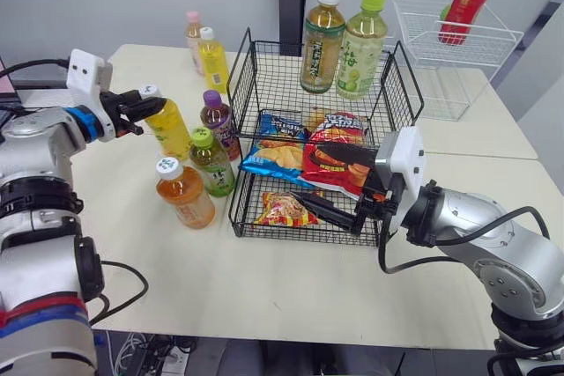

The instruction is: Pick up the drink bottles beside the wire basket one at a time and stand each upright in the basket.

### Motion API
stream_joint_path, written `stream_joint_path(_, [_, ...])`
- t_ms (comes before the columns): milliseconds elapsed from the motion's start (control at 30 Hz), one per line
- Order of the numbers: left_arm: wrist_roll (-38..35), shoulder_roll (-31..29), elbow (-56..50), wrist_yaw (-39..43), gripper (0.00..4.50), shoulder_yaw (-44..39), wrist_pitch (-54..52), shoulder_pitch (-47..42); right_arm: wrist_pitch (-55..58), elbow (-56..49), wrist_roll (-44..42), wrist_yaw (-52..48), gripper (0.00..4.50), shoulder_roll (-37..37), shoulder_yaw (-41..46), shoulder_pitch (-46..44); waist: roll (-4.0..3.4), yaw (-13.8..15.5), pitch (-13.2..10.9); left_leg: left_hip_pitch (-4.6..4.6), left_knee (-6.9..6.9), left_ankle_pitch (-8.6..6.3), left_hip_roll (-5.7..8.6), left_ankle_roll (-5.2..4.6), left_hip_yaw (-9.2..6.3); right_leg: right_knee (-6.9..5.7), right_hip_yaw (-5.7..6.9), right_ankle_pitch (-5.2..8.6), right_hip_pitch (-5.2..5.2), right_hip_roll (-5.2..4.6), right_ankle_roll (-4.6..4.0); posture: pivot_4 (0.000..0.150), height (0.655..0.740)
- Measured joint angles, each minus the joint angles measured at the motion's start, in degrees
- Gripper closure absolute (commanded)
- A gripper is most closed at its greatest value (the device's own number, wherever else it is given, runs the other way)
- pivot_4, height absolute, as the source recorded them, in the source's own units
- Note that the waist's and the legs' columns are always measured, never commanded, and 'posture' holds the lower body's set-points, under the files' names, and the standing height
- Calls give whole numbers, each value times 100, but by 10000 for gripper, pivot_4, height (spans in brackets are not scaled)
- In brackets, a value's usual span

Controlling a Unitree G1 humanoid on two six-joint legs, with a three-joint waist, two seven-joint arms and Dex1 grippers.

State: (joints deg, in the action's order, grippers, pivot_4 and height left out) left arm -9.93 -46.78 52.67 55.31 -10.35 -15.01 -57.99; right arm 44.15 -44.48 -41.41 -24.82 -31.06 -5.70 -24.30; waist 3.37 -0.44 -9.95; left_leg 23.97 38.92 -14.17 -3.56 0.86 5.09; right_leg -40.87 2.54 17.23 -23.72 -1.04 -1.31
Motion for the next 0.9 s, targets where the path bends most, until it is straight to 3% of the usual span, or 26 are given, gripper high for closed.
stream_joint_path(433, [218, 61, 434, -26, 31663, 109, 426, -203, 15, -17, 20, 126, 0, 49, 0, 14, -1, -2, 0, -1, 0, 0, -1, 0, 1, 0, -1, 0, 0, 0, 0, 1500, 7400])
stream_joint_path(767, [-23, 29, 440, 172, 671, -128, 270, -205, 16, -24, 17, 140, 0, 76, 0, 25, 0, 0, 0, -2, 0, 0, 0, 0, 1, 0, -1, 0, 1, 0, 0, 1500, 7400])
stream_joint_path(900, [-138, 13, 435, 179, 95, -208, 302, -207, 15, -26, 12, 137, 0, 80, 0, 24, 0, 1, 0, -2, 0, 0, 0, 0, 1, 0, -1, 0, 1, 0, 0, 1500, 7400])
